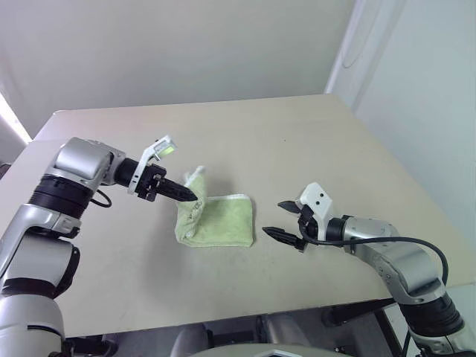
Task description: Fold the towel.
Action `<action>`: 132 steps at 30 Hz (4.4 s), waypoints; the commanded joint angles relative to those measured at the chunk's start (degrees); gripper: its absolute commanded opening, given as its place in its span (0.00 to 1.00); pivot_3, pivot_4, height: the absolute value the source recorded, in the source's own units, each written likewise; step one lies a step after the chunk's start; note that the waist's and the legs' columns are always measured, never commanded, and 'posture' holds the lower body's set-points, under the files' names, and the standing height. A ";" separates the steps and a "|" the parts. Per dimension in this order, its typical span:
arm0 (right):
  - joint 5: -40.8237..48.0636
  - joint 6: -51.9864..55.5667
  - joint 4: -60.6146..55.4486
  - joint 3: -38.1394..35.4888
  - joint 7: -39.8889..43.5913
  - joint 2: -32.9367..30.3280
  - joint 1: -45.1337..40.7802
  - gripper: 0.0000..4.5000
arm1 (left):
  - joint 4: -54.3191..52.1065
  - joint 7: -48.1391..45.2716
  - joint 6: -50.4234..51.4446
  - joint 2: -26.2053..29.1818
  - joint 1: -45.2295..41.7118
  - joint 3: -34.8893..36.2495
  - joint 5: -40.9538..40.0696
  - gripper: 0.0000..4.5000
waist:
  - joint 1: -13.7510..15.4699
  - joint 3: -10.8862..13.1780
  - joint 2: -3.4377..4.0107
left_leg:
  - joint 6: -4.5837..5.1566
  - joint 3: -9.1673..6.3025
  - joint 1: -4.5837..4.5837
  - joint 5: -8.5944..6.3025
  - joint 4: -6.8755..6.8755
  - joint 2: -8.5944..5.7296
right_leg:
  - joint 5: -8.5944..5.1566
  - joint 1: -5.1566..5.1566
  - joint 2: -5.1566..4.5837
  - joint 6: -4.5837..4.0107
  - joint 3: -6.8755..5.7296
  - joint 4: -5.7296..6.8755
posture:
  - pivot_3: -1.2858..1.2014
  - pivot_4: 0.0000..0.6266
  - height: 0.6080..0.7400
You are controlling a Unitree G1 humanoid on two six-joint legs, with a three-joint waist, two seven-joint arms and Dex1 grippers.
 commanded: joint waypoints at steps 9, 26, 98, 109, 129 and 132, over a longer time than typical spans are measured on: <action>0.76 2.52 -6.65 -4.21 -5.12 0.71 2.88 0.95 | 7.26 -1.01 -9.17 -11.10 -5.74 -10.16 0.83 0.00 | 0.29 0.00 -0.01 | 0.00 0.01 -0.02 0.00 0.06 -0.01 | 0.00 0.02 0.00 0.01 0.02 0.00 | 0.52 0.00 0.79; 0.16 3.73 -8.14 -4.98 -7.21 -0.23 4.23 0.95 | 8.96 -1.01 -13.27 -14.88 -2.39 -9.46 0.32 0.77 | 0.19 0.01 -0.02 | 0.00 0.03 -0.03 0.00 0.06 -0.01 | 0.00 0.09 0.01 0.01 0.05 0.04 | 0.52 0.00 0.79; -8.01 -4.03 16.30 8.40 2.22 14.60 -14.60 0.95 | 18.83 16.75 -67.25 -19.09 20.87 19.39 15.63 0.99 | 1.33 -0.41 0.16 | 0.01 -0.05 0.14 0.00 0.88 0.04 | 0.32 0.65 0.03 0.11 -0.04 0.19 | 0.52 0.00 0.79; -4.31 -2.85 8.04 9.05 8.57 9.86 -16.97 0.95 | 5.11 4.62 -54.94 -8.74 24.43 25.72 6.41 0.99 | 0.05 -0.38 0.17 | 0.02 -0.05 -0.05 -0.01 0.80 0.05 | 0.31 0.22 -0.01 0.15 -0.04 0.08 | 0.52 0.00 0.79; -16.89 -23.25 19.15 21.03 16.40 8.94 -17.56 0.95 | -11.25 12.47 -45.72 -3.85 34.23 28.04 5.38 0.99 | -0.04 -0.34 0.16 | 0.02 -0.04 0.00 -0.01 0.79 0.09 | 0.28 0.22 0.00 0.16 -0.07 0.10 | 0.52 0.00 0.79; -18.30 -26.29 22.19 21.39 17.04 9.50 -17.95 0.95 | -12.91 13.29 -43.26 -3.85 33.24 27.90 4.97 0.99 | -0.02 -0.34 0.17 | 0.02 -0.03 0.02 -0.01 0.80 0.09 | 0.28 0.23 0.00 0.16 -0.06 0.11 | 0.52 0.00 0.79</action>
